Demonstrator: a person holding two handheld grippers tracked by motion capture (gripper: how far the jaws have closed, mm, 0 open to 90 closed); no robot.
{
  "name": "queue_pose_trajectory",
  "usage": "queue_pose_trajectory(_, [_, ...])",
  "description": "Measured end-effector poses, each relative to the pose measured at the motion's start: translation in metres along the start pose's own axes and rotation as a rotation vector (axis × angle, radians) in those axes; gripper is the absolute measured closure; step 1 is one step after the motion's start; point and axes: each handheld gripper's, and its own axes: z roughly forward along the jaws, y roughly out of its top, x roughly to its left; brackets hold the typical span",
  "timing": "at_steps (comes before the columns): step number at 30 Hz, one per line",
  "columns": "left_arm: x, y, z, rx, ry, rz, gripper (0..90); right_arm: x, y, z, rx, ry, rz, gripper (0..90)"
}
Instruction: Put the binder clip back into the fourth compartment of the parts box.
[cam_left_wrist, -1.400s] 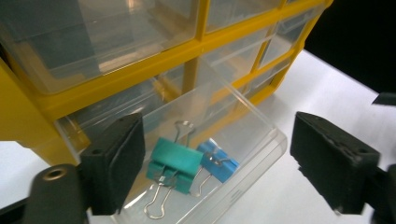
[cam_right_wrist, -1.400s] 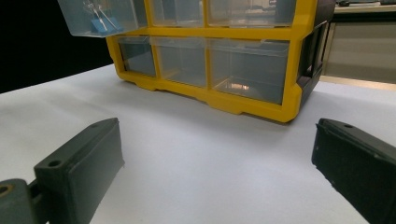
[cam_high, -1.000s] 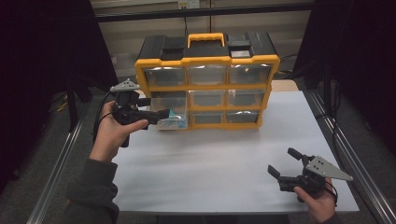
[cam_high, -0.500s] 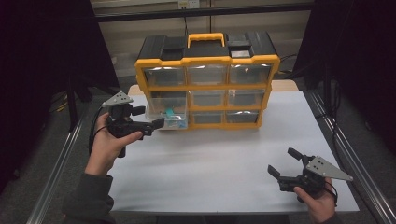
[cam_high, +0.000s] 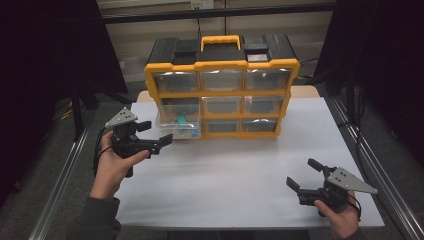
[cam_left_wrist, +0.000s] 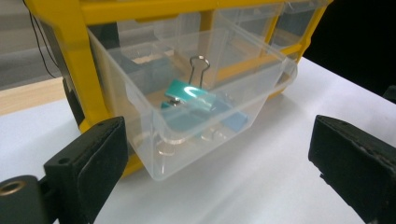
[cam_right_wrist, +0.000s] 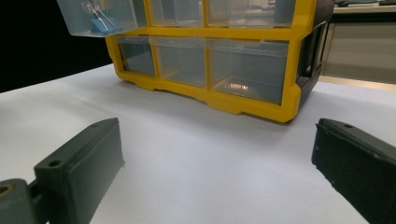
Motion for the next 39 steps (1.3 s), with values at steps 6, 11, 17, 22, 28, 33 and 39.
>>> queue_pose_trajectory(6, [0.004,-0.016,0.000,-0.017,0.013,-0.016,5.0,0.000,0.000,0.000,-0.006,-0.004,0.005,1.5])
queue_pose_trajectory(11, [0.005,-0.030,0.001,-0.037,0.009,-0.032,5.0,0.000,0.000,0.000,-0.003,-0.004,0.004,1.4])
queue_pose_trajectory(17, [0.006,-0.045,0.003,-0.037,0.005,-0.036,4.5,0.000,0.000,0.000,-0.002,-0.004,0.004,1.5])
queue_pose_trajectory(22, [0.005,-0.058,0.006,-0.059,0.005,-0.027,4.2,0.000,0.000,0.000,-0.003,-0.004,0.002,1.5])
queue_pose_trajectory(28, [0.005,-0.076,0.008,-0.057,-0.008,-0.023,4.2,0.000,0.000,0.000,-0.002,-0.004,0.004,1.5])
queue_pose_trajectory(33, [0.004,-0.090,0.009,-0.060,0.001,-0.015,4.1,0.000,0.000,0.000,-0.001,-0.002,-0.006,1.5])
queue_pose_trajectory(39, [0.005,-0.101,0.009,-0.067,0.022,-0.022,4.1,0.000,0.000,0.000,0.000,0.001,-0.006,1.5])
